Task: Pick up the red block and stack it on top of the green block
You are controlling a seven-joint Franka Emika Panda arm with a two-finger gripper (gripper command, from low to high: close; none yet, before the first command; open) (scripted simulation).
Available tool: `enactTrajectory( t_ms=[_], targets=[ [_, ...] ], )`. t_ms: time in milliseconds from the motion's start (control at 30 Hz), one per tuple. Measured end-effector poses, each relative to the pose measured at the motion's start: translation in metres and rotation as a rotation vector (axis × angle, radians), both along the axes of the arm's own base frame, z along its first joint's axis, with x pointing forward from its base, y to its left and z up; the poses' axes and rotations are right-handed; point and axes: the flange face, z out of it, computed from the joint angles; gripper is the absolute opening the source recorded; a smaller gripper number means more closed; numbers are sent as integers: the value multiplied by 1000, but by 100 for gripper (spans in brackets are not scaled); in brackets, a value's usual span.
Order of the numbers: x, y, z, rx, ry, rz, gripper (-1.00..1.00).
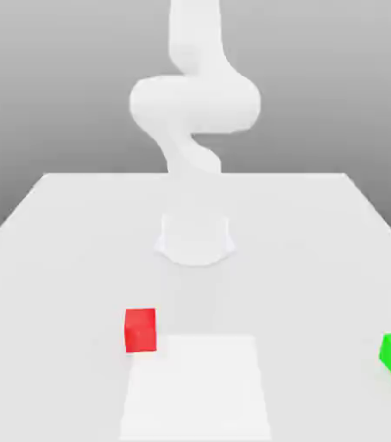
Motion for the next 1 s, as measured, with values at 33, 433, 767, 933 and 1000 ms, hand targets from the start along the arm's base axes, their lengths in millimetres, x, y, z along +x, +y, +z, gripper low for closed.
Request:
enactTrajectory(
  t_ms=[33,433,767,933,1000],
  targets=[
    [11,-3,-24,30,35,-54,0],
    [33,-61,-287,330,371,-709,0],
    [-52,-86,-452,506,578,-1262,0],
    [-54,-88,-488,512,581,-1288,0],
    [-55,-87,-502,512,583,-1286,0]
  ],
)
